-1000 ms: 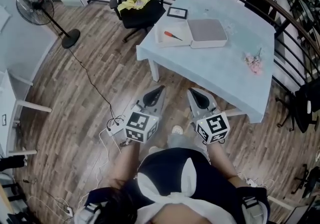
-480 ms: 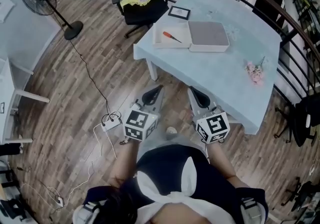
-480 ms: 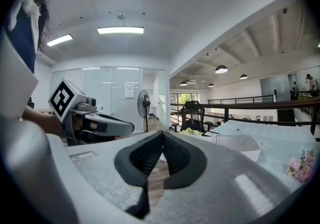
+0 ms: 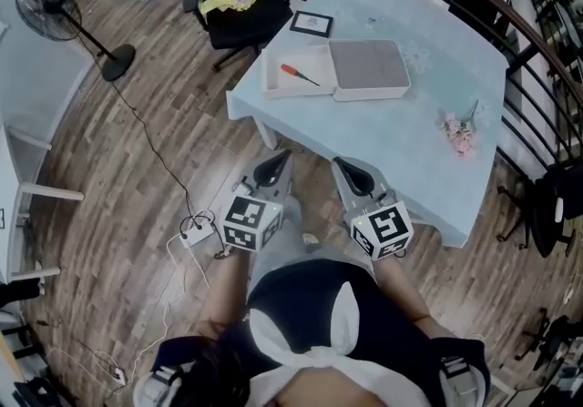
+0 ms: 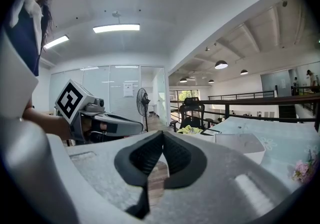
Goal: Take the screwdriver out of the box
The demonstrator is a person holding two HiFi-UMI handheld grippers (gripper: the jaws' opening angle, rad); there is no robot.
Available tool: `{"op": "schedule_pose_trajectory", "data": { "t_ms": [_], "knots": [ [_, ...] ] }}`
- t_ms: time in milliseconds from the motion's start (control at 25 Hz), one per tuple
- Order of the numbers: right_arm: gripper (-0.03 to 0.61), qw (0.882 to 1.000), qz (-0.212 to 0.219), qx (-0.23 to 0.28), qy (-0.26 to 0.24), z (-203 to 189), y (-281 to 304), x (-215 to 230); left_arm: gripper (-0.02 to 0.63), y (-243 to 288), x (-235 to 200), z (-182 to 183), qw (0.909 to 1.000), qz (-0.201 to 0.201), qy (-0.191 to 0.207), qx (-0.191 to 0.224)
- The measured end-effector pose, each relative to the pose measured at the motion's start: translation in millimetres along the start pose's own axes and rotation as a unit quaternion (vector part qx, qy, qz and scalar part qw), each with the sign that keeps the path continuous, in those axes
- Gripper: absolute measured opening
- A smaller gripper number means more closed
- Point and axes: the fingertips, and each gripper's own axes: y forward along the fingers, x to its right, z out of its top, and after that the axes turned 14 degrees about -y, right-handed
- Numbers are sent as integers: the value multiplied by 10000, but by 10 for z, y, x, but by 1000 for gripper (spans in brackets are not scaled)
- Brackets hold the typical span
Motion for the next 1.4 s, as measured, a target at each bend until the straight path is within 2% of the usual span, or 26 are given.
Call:
{"op": "schedule_pose_trajectory", "data": {
  "t_ms": [240, 480, 640, 800, 920, 1400],
  "knots": [
    [-2, 9999, -87, -90, 33, -47, 428, 394, 18, 399, -430, 200, 10000, 2, -51, -57],
    [-2, 9995, -108, -196, 223, -43, 959, 704, 22, 800, -948, 574, 9995, -13, 259, -159],
    [-2, 9993, -123, -239, 277, -7, 1300, 901, 145, 1069, -1197, 834, 9973, -152, 676, -258],
    [-2, 9991, -172, -266, 277, 50, 1554, 1043, 164, 1237, -1357, 1133, 9920, -358, 1187, -240],
    [-2, 9989, -259, -225, 304, 76, 1701, 1176, 167, 1362, -1449, 1303, 9886, -601, 1368, -210],
    [-2, 9950, -699, -332, 627, -105, 2255, 1668, 176, 1950, -1904, 1366, 9799, -1112, 1540, -617]
  ]
}}
